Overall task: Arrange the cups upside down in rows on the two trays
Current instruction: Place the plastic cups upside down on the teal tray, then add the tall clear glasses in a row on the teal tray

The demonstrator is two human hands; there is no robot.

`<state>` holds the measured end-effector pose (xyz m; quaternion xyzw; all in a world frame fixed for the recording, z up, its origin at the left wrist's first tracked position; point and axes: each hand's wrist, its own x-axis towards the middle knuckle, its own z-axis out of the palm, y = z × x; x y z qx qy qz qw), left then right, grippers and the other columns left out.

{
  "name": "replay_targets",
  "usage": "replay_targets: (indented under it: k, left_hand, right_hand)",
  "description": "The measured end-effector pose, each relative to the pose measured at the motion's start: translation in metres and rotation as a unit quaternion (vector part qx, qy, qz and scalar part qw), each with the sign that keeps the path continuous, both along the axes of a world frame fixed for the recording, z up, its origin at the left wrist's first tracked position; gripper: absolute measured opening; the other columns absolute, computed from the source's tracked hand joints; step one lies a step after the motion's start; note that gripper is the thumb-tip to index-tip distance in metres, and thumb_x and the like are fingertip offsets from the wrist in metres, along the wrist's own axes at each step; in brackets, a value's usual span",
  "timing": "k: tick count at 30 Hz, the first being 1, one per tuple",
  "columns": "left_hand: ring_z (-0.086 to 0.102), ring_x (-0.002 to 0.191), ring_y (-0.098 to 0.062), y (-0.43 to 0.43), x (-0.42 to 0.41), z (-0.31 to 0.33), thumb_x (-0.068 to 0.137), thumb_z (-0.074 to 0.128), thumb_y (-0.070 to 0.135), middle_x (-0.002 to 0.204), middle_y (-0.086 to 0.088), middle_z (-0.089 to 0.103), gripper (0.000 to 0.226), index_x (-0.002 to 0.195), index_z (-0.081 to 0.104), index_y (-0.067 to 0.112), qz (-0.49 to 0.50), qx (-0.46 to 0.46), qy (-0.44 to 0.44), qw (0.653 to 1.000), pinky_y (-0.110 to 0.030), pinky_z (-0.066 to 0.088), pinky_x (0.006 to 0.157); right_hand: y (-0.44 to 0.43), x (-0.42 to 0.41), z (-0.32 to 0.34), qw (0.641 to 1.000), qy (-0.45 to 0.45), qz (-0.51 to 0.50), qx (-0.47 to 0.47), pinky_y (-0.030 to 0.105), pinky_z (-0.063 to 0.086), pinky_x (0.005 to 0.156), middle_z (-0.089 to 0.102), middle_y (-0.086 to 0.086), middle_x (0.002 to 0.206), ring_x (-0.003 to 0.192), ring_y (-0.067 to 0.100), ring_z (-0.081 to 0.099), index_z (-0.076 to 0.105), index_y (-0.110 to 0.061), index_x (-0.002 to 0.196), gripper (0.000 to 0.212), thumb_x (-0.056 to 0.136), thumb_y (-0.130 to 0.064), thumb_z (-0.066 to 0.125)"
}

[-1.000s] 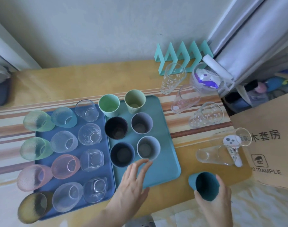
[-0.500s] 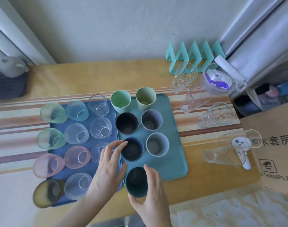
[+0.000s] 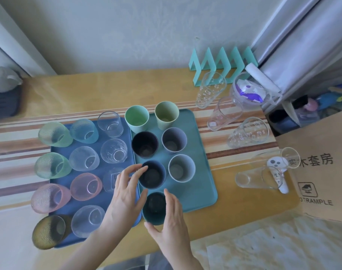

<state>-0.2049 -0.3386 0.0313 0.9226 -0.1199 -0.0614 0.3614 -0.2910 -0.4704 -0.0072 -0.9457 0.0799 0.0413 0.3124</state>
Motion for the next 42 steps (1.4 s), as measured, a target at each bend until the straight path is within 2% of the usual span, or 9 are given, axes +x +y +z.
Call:
replay_targets:
  k: [4,9,14,22,25,30,34,39,42]
  left_hand:
    - [0.042,0.112,-0.014,-0.002,-0.006,0.002,0.083,0.045,0.029,0.128,0.005,0.039,0.051,0.133,0.043,0.019,-0.01,-0.015,0.009,1.0,-0.014,0.023,0.103]
    - [0.041,0.115,-0.013,-0.003,-0.01,0.006,0.083,0.043,0.031,0.128,0.006,0.039,0.05,0.133,0.042,0.02,-0.022,-0.025,0.015,0.999,-0.008,0.02,0.102]
    - [0.041,0.113,-0.013,0.0,-0.01,0.005,0.084,0.043,0.031,0.128,0.005,0.039,0.05,0.132,0.042,0.02,-0.024,-0.022,0.007,0.999,-0.013,0.023,0.102]
    - [0.041,0.11,-0.014,-0.001,-0.008,0.005,0.083,0.043,0.031,0.127,0.004,0.04,0.05,0.132,0.042,0.02,-0.014,-0.015,0.007,1.0,-0.018,0.025,0.1]
    - [0.041,0.111,-0.013,-0.002,-0.009,0.005,0.083,0.043,0.032,0.127,0.006,0.039,0.051,0.133,0.04,0.023,-0.013,-0.012,0.013,1.0,-0.014,0.023,0.101]
    - [0.04,0.111,-0.011,-0.006,-0.009,0.006,0.084,0.042,0.033,0.127,0.008,0.037,0.05,0.133,0.037,0.026,-0.013,-0.012,0.02,1.0,-0.005,0.017,0.101]
    - [0.039,0.111,-0.01,-0.007,-0.005,0.004,0.084,0.043,0.032,0.127,0.007,0.037,0.05,0.133,0.037,0.025,-0.007,-0.02,0.013,1.0,-0.005,0.016,0.101]
    - [0.039,0.11,-0.011,-0.008,-0.002,0.001,0.083,0.045,0.031,0.126,0.004,0.038,0.051,0.133,0.039,0.022,-0.008,-0.014,0.008,1.0,-0.011,0.019,0.101]
    - [0.04,0.111,-0.014,-0.01,-0.001,0.0,0.082,0.051,0.023,0.126,0.003,0.039,0.051,0.132,0.039,0.022,-0.006,-0.011,0.011,1.0,-0.014,0.022,0.101]
  right_hand:
    - [-0.014,-0.006,0.013,0.996,0.018,-0.022,0.089,0.022,0.034,0.104,0.029,-0.01,0.145,0.134,0.006,0.031,0.013,-0.03,0.143,0.097,0.068,-0.07,0.059]
    - [-0.092,-0.012,0.043,0.965,-0.096,-0.231,0.085,0.045,0.04,0.101,0.037,-0.003,0.127,0.119,0.024,0.043,0.036,-0.023,0.135,0.081,0.068,-0.033,0.08]
    - [-0.207,0.008,0.059,0.896,-0.052,-0.43,0.101,0.052,0.033,0.107,0.021,0.012,0.145,0.133,0.027,0.027,0.017,-0.021,0.143,0.116,0.051,-0.04,0.086]
    - [-0.241,0.047,0.033,0.907,-0.006,-0.392,0.151,0.033,0.034,0.102,0.031,0.007,0.148,0.134,0.02,0.034,0.023,-0.016,0.142,0.09,0.072,-0.021,0.079]
    - [-0.239,0.053,0.03,0.894,-0.024,-0.405,0.191,0.028,0.037,0.09,0.044,0.009,0.139,0.124,0.018,0.046,0.031,-0.012,0.136,0.078,0.073,-0.014,0.077]
    - [-0.227,0.04,0.036,0.915,-0.032,-0.371,0.156,0.029,0.039,0.095,0.051,0.01,0.132,0.119,0.017,0.05,0.038,-0.012,0.127,0.07,0.07,-0.012,0.079]
    - [-0.193,0.017,0.054,0.938,-0.033,-0.309,0.153,0.032,0.041,0.098,0.054,-0.002,0.123,0.117,0.013,0.051,0.042,-0.035,0.111,0.064,0.066,-0.013,0.082]
    - [-0.133,-0.005,0.06,0.957,0.002,-0.221,0.188,0.006,0.043,0.086,0.059,-0.022,0.114,0.106,-0.007,0.054,0.046,-0.043,0.111,0.069,0.06,-0.018,0.086]
    - [-0.104,-0.002,0.048,0.965,0.009,-0.182,0.191,0.014,0.046,0.089,0.056,-0.027,0.117,0.108,-0.007,0.054,0.047,-0.038,0.113,0.068,0.059,-0.023,0.085]
